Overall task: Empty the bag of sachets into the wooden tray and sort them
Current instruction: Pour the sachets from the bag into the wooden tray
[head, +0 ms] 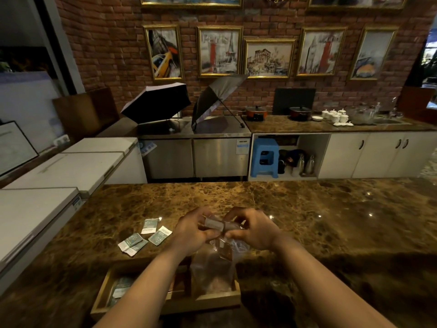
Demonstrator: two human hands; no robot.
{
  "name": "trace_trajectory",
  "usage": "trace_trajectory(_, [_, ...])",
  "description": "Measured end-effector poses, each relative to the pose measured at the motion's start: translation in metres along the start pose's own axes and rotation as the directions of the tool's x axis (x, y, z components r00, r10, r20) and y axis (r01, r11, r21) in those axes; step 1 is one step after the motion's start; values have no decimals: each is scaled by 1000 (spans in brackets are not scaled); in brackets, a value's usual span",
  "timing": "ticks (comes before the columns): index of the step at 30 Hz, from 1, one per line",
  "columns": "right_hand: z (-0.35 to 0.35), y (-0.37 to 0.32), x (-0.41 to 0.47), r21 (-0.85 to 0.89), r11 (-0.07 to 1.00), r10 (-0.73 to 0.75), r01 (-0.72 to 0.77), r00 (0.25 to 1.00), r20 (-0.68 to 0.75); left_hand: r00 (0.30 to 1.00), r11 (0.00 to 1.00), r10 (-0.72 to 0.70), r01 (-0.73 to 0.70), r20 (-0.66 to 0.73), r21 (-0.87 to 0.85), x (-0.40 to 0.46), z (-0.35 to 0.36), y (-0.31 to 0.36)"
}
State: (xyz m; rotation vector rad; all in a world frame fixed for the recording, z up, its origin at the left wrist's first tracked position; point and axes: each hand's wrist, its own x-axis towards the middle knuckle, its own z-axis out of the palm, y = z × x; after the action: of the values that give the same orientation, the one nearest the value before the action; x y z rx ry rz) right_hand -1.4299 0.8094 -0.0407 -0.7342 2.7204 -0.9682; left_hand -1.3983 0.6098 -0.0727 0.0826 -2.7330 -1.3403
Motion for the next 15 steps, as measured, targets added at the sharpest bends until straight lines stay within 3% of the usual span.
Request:
trace_trajectory(7, [-9, 8, -3, 144, 989, 35, -44, 997, 62, 998, 996, -56, 55, -10, -76, 4, 0, -8])
trace_trajectory(15, [-3, 1, -1, -41, 999, -18, 15, 997, -77, 994, 992, -106, 106, 1, -70, 5, -5, 1])
